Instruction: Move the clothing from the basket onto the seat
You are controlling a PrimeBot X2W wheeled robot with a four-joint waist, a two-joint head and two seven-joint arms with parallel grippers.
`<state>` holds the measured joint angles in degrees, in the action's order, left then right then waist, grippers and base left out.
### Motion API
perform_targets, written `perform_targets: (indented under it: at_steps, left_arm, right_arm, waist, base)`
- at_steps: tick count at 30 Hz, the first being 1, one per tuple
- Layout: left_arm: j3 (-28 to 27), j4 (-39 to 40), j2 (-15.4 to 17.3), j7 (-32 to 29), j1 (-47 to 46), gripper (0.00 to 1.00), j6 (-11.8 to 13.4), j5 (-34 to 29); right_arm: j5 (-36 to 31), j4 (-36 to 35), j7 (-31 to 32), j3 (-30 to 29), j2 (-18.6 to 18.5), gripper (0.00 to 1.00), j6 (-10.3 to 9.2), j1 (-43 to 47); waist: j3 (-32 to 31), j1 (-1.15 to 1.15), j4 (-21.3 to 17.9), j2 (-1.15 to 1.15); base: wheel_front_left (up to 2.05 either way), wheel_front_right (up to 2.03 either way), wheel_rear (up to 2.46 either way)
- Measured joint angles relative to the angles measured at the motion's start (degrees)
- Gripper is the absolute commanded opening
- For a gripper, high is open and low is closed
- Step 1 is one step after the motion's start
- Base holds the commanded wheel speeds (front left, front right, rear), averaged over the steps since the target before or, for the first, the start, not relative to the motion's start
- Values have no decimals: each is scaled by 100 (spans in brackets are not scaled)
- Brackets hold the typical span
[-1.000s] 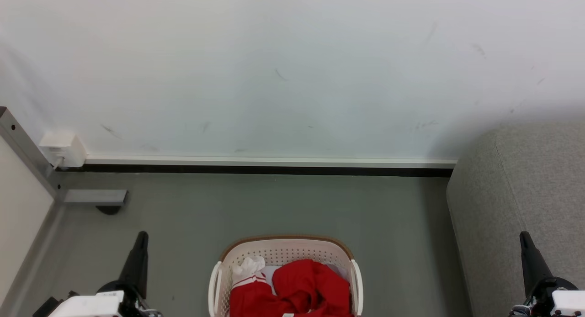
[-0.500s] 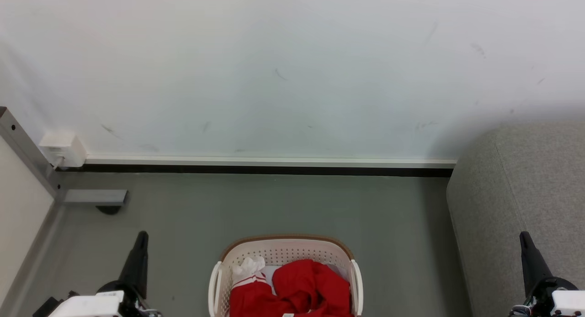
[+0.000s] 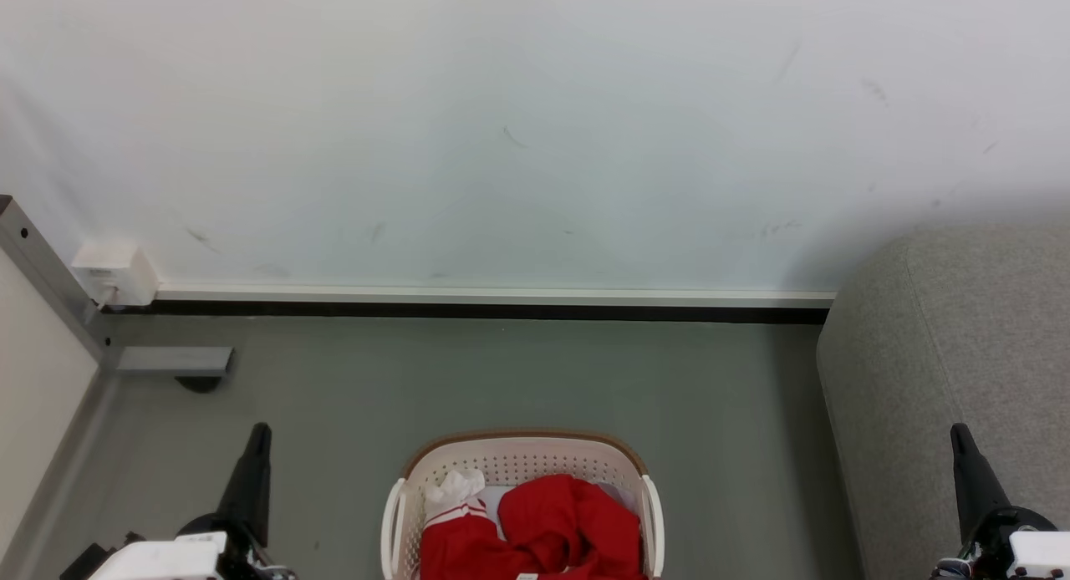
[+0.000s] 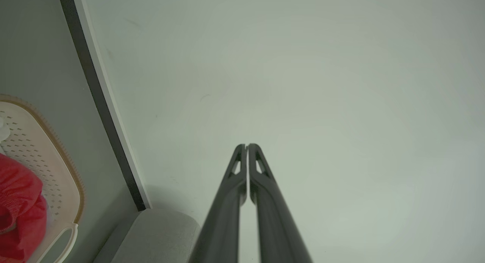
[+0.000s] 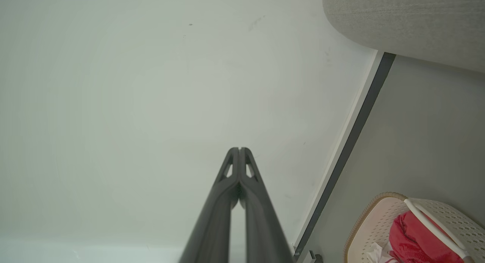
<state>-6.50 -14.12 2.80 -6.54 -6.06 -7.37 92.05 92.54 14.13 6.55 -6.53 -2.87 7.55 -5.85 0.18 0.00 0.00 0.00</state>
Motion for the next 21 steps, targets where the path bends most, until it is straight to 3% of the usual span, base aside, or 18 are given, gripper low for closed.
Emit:
perform_targets:
  at_steps: [9, 10, 11, 12, 13, 21]
  left_arm:
    - [0, 0, 0, 0, 0, 0, 0, 0]
    - [0, -15, -2, 2, 5, 100, 1, -1]
    - [3, -57, -13, 5, 35, 100, 7, -1]
    - [9, -104, -26, 5, 84, 0, 15, -1]
    - [12, -156, -36, 7, 133, 100, 20, -1]
    - [70, -110, -47, 203, 195, 100, 33, -29]
  right_arm:
    - [0, 0, 0, 0, 0, 0, 0, 0]
    - [1, 15, 0, 3, 0, 100, 1, 7]
    - [2, 63, -2, 11, 7, 100, 0, 31]
    - [3, 110, -5, 18, 20, 0, 1, 65]
    - [3, 154, -5, 24, 40, 100, 0, 102]
    - [-25, 35, -196, 229, 77, 100, 0, 146]
  waist:
    - [0, 0, 0, 0]
    - [0, 0, 0, 0]
    - [0, 0, 0, 0]
    - [0, 0, 0, 0]
    - [1, 0, 0, 0]
    - [7, 0, 6, 0]
  base:
    - [0, 0, 0]
    - [0, 0, 0]
    - [0, 0, 0]
    - [0, 0, 0]
    - [0, 0, 0]
    - [0, 0, 0]
